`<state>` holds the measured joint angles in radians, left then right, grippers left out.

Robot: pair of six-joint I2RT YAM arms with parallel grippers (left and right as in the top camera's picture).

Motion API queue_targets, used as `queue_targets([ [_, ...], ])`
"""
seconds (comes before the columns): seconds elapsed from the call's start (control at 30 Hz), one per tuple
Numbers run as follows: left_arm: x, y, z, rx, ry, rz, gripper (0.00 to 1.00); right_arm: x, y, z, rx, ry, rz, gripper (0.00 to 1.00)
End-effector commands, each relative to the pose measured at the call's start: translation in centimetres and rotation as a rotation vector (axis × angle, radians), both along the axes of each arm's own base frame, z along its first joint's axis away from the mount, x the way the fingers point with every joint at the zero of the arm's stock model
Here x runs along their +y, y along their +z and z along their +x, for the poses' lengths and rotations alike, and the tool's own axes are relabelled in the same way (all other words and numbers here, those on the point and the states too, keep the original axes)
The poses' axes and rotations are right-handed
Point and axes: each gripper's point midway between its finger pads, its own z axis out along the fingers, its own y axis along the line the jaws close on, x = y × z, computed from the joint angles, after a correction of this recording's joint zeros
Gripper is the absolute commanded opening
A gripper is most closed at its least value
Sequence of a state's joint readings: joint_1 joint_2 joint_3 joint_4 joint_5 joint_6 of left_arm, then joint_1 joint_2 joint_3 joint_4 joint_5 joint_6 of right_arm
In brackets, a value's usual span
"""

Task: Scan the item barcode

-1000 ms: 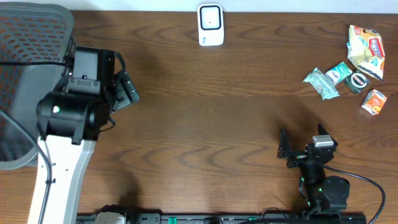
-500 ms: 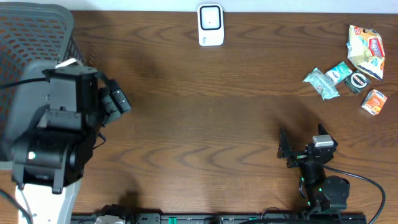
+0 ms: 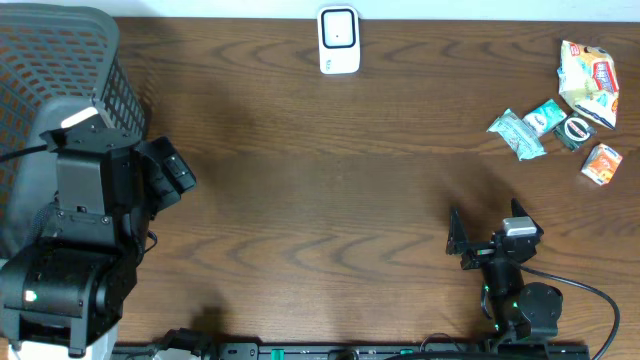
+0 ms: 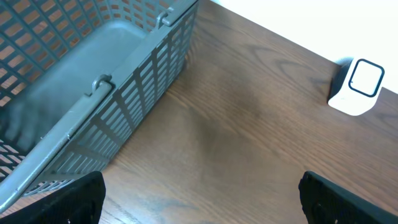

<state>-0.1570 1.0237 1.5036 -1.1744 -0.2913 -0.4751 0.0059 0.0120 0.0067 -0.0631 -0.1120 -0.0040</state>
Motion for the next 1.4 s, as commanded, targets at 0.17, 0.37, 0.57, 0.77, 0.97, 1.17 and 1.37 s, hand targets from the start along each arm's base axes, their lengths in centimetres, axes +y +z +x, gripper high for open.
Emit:
queue_targets([
  [0.17, 0.9, -1.3, -3.3, 0.089, 0.024, 0.023, 0.98, 0.1, 0.0, 0.0, 0.002, 0.0, 0.017, 0.99],
  [0.37, 0.2, -0.1, -2.7, -0.006, -0.006, -0.003, 0.97, 0.1, 0.0, 0.0, 0.001, 0.0, 0.017, 0.99],
  [0.57, -5.9, 1.0, 0.7, -0.209, -0.429, 0.016, 0.98, 0.1, 0.0, 0.0, 0.002, 0.0, 0.017, 0.99],
  [0.77, -10.1, 1.5, 0.8, -0.379, -0.742, 0.082, 0.98, 0.1, 0.0, 0.0, 0.001, 0.0, 0.017, 0.99],
  [0.97, -9.8, 0.7, -0.4, -0.391, -0.74, 0.086, 0.98, 0.1, 0.0, 0.0, 0.002, 0.0, 0.017, 0.99],
  [1.17, -9.6, 0.8, -1.8, -0.424, -0.738, 0.092, 0.97, 0.1, 0.0, 0.0, 0.001, 0.0, 0.017, 0.99],
  [1.37, -9.7, 0.0, -1.6, -0.43, -0.743, 0.09, 0.98, 0.1, 0.0, 0.0, 0.002, 0.0, 0.017, 0.99],
])
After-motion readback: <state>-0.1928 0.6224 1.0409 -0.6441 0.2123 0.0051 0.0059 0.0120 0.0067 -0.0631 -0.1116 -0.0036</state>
